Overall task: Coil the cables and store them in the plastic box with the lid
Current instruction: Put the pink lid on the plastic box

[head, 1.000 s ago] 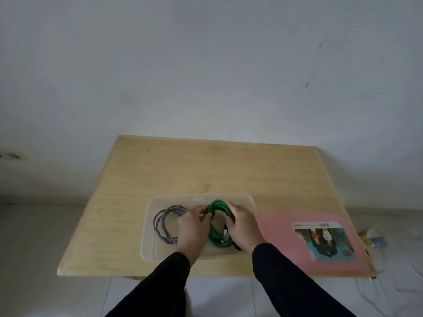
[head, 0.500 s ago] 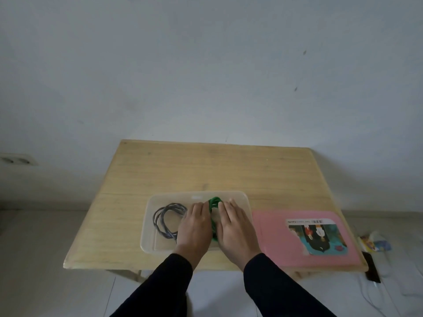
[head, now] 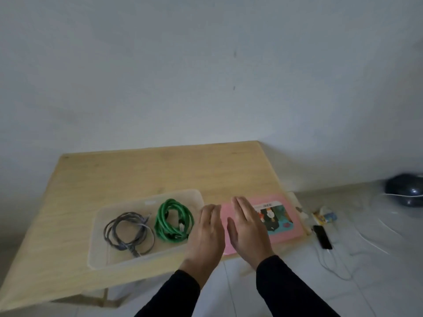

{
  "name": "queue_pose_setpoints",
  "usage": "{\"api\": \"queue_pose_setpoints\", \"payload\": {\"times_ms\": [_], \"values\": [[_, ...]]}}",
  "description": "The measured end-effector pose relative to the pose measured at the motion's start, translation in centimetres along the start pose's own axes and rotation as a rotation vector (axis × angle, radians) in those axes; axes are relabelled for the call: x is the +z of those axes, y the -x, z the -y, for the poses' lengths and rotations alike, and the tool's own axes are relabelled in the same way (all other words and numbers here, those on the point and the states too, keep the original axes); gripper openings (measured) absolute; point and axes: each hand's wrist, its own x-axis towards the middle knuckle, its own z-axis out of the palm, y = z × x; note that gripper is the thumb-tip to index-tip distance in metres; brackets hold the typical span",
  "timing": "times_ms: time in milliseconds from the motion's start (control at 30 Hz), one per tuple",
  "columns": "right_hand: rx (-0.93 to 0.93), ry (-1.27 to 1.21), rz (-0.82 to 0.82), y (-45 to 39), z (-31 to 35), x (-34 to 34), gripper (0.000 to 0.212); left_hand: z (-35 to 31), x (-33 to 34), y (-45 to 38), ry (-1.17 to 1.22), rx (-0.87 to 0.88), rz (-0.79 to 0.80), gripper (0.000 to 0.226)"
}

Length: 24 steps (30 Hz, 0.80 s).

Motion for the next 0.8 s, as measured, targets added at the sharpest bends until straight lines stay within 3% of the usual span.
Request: {"api": "queue_pose_setpoints", "payload": {"times_ms": [133, 433, 533, 800], "values": [[0.13, 0.006, 0.014, 1.4, -6.1, -0.4, 0.05, -3.5, 3.4, 0.8, -0.018, 0.048, 0.123, 0.04], [0.198, 0.049, 0.206, 1.6, -17.7, 0.7, 0.051, -4.2, 9.5, 1.6, -0.14, -0.409, 0.404, 0.04], [0.236, 0.045, 0.28, 1.4, -19.4, 1.5, 0.052, -4.7, 9.8, 1.3, -0.151, -0.401, 0.382, 0.036], [0.436, -0.226, 0.275, 1.0, -20.4, 2.2, 0.057, -4.2, 12.6, 0.8, -0.019, -0.648, 0.191, 0.046]]}}
